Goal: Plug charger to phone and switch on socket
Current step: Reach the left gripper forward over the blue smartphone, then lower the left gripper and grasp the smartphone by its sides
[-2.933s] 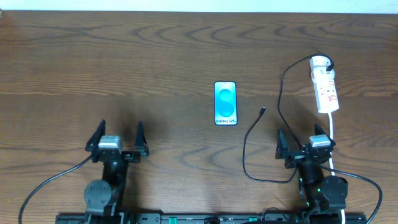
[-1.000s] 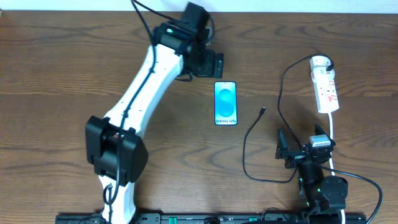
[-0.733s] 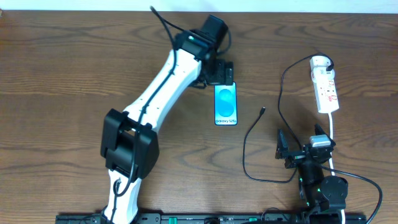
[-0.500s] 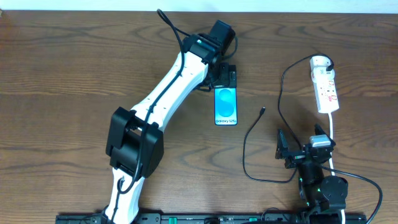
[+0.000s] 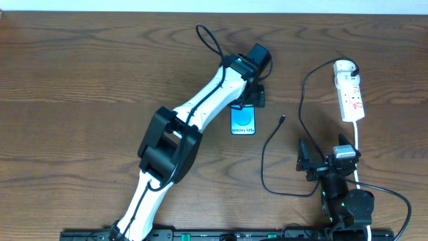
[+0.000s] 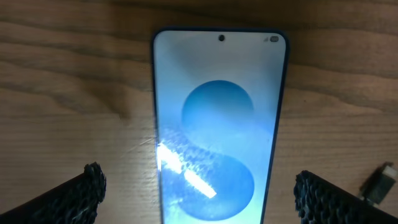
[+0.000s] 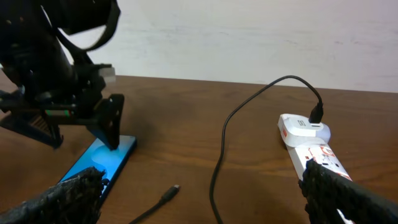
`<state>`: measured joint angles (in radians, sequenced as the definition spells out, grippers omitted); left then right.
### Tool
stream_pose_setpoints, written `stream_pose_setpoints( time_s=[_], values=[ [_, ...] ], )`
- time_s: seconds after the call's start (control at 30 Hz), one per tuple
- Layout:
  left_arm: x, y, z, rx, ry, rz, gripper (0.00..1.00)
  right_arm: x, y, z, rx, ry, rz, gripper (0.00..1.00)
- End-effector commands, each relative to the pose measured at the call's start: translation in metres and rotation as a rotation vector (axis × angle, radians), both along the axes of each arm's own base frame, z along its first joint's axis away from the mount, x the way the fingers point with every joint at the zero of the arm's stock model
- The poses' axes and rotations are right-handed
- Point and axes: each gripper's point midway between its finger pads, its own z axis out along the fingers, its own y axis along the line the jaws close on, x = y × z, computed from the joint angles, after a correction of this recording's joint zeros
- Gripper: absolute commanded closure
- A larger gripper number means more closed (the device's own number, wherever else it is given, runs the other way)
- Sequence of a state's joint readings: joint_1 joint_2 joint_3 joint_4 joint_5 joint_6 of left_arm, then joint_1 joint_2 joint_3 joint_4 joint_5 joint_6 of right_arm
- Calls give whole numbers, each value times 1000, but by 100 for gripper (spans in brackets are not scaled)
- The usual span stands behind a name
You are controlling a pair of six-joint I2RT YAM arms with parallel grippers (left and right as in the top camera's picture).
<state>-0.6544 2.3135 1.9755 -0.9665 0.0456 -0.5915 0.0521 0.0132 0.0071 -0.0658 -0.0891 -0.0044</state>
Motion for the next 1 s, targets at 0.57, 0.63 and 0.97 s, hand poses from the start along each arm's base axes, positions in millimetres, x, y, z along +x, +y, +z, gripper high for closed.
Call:
stream_pose_setpoints(
  time_s=[0.57,0.63,0.97],
  values=[
    [-5,-7,-54,74,38,5,2,0,1,-2,10,6,3,1],
    [-6,-6,-60,81,47,4,2,0,1,-2,10,7,2,1],
    [-6,-7,-64,82,48,4,2,0,1,-2,10,6,3,1]
  ],
)
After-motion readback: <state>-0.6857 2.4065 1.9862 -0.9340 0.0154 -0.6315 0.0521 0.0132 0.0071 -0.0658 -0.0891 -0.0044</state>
